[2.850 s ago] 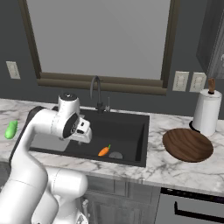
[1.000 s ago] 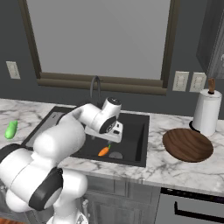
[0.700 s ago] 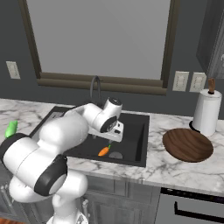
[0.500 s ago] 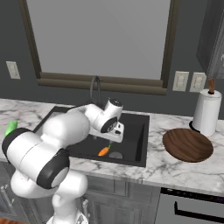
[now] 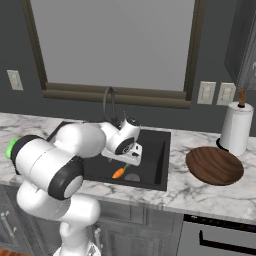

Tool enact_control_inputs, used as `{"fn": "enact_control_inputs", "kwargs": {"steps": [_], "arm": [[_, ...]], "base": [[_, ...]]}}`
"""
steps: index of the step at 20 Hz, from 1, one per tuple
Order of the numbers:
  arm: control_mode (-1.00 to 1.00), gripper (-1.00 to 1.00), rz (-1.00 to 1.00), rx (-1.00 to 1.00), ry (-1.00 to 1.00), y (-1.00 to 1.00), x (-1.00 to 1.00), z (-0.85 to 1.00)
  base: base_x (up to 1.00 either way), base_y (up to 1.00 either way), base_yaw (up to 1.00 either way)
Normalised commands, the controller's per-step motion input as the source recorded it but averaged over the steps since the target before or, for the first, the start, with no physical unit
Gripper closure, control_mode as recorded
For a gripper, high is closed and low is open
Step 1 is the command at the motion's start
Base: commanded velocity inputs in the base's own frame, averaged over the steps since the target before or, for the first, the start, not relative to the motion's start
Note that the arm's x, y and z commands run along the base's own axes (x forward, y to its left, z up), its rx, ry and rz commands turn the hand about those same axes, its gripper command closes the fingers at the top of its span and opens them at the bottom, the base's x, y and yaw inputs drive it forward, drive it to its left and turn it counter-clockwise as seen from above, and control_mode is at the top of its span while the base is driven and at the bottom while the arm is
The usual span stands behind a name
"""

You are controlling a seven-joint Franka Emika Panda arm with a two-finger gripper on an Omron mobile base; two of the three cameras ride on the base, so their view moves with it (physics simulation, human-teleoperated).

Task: Remove the corn and carrot from the sink. Then move the bowl and cup from the counter to the sink for washing.

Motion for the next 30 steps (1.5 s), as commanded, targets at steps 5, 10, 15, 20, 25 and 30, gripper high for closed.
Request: {"fn": "enact_control_inputs", "kwargs": {"steps": [5,10,15,20,25,30], "arm": [[-1.00,-1.00,0.00,0.00,0.00,0.07,0.18,-0.27],[-1.00,-1.00,0.00,0.00,0.00,0.10,0.16,-0.28],[-1.00,-1.00,0.00,0.02,0.00,0.08,0.15,-0.27],[-1.00,-1.00,-0.01,0.01,0.00,0.07,0.14,-0.25],[-1.00,-1.00,-0.04,0.00,0.02,0.07,0.21,-0.23],[-1.00,-1.00,-0.06,0.00,0.05,0.08,0.27,-0.21]], "base": [[0.00,0.00,0.00],[0.00,0.00,0.00],[0.00,0.00,0.00],[0.00,0.00,0.00],[0.00,0.00,0.00],[0.00,0.00,0.00]]}}
